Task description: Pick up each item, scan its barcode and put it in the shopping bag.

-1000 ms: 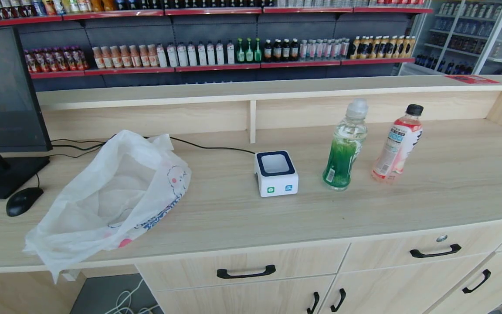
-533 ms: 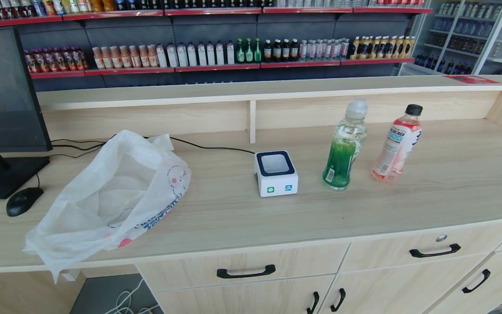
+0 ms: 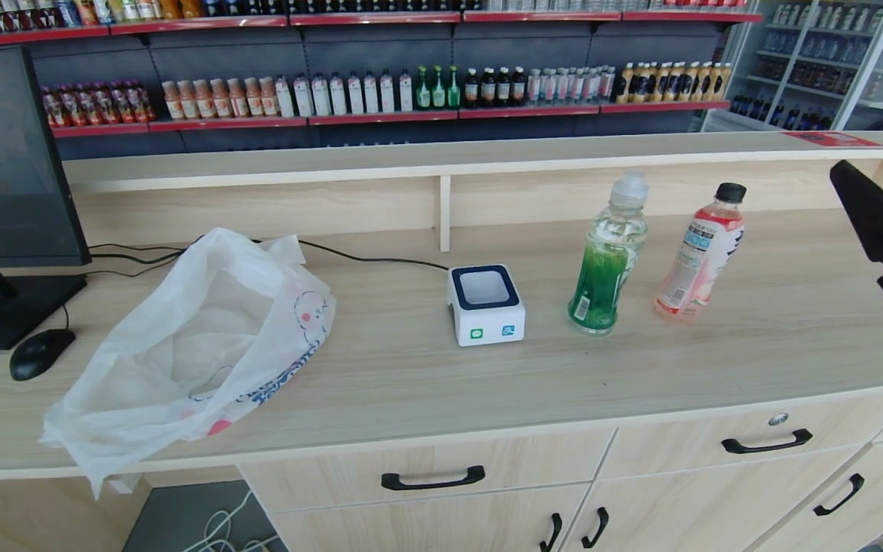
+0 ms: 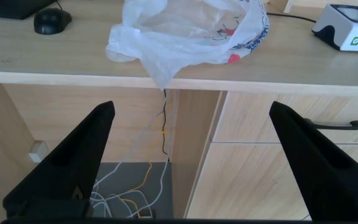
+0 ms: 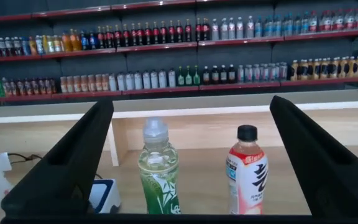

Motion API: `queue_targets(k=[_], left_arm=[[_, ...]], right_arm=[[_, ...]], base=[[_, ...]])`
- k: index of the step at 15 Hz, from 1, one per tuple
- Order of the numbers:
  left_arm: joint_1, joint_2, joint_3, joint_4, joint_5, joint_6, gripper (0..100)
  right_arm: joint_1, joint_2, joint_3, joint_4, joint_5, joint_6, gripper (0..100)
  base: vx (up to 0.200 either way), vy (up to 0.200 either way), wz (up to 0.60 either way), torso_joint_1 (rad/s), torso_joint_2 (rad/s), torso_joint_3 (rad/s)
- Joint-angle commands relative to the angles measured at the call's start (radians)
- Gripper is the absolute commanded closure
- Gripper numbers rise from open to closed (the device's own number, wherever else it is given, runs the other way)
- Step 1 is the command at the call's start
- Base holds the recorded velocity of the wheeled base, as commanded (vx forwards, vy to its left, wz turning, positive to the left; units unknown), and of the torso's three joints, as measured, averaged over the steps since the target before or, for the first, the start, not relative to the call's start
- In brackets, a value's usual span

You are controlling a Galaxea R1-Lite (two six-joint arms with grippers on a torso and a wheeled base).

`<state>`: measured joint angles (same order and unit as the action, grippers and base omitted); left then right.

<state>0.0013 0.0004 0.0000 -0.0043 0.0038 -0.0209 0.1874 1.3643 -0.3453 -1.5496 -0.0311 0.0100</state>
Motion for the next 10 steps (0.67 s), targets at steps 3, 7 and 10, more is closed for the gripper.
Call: queue_targets(k=[3,7,10], left_arm=[[0.0,0.001,0.0,0.0,0.001,-0.001,0],[0.0,0.001,0.0,0.0,0.001,-0.001,0],[0.0,0.001,0.0,0.0,0.001,-0.001,0]], right_arm=[[0.164,0.303,-0.162,-0.021,-0.092,0.007,0],[0.138,0.391,-0.184,-0.021,-0.07,0.011,0],[0.138,0.46,-0.216,-0.021,-0.046,0.011,0]], base=[[0.0,0.0,0.0,0.0,0.0,0.0],[0.0,0.0,0.0,0.0,0.0,0.0],[0.0,0.0,0.0,0.0,0.0,0.0]])
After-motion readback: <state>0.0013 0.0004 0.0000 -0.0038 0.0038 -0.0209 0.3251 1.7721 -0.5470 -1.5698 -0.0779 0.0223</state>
